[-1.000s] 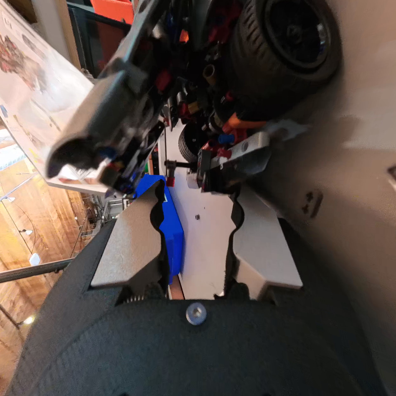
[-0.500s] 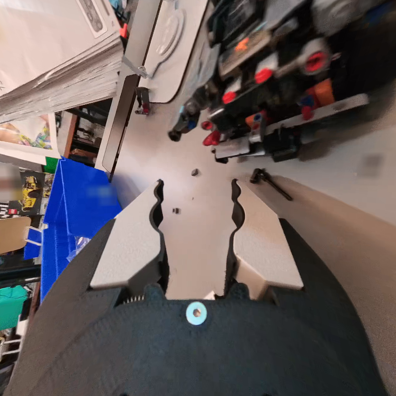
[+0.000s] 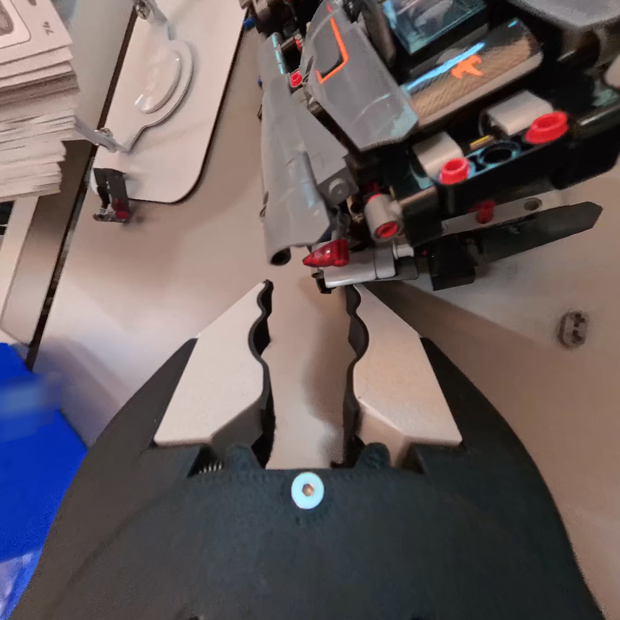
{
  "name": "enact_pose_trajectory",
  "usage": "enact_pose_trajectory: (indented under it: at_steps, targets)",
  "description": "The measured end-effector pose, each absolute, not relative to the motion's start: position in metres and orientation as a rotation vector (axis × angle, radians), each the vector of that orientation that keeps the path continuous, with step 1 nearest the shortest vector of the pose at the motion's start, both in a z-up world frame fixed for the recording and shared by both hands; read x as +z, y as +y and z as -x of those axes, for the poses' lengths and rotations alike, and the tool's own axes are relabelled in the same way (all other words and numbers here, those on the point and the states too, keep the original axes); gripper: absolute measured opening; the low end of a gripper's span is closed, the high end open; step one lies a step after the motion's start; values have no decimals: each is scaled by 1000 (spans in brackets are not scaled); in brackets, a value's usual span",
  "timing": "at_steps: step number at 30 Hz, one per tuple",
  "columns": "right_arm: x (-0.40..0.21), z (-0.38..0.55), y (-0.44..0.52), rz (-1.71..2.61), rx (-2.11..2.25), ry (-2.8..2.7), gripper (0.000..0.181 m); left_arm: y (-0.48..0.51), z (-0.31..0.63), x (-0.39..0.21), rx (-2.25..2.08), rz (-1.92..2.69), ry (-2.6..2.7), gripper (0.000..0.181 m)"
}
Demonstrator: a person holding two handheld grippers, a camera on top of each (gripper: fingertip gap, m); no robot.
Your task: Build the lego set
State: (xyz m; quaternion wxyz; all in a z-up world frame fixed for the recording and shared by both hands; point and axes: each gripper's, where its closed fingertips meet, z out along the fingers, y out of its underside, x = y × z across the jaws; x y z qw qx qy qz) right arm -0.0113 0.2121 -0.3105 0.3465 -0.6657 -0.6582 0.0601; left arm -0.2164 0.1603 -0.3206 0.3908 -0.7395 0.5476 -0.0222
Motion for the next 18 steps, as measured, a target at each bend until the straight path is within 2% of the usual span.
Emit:
enact_pose_trajectory:
  at_steps: [3,4,6,9,14,18]
  targets:
    - [-307,4,216,1762,198,-1694,83,161,205,-326,-161,1890,1408,32]
    - [-306,1,217,1769,199,-1686,81,159,202,-328,-183,1887,1431,41]
    - [-306,-5,216,1779,186,-1675,71,158,194,-329,-226,1888,1450,39]
    - [-306,-12,211,1827,196,-1614,78,161,187,-329,-256,1871,1469,38]
    - [-302,-32,217,1965,226,-1423,75,156,175,-332,-424,1888,1493,46]
    - [-309,-45,226,2064,221,-1333,84,155,171,-332,-468,1899,1495,49]
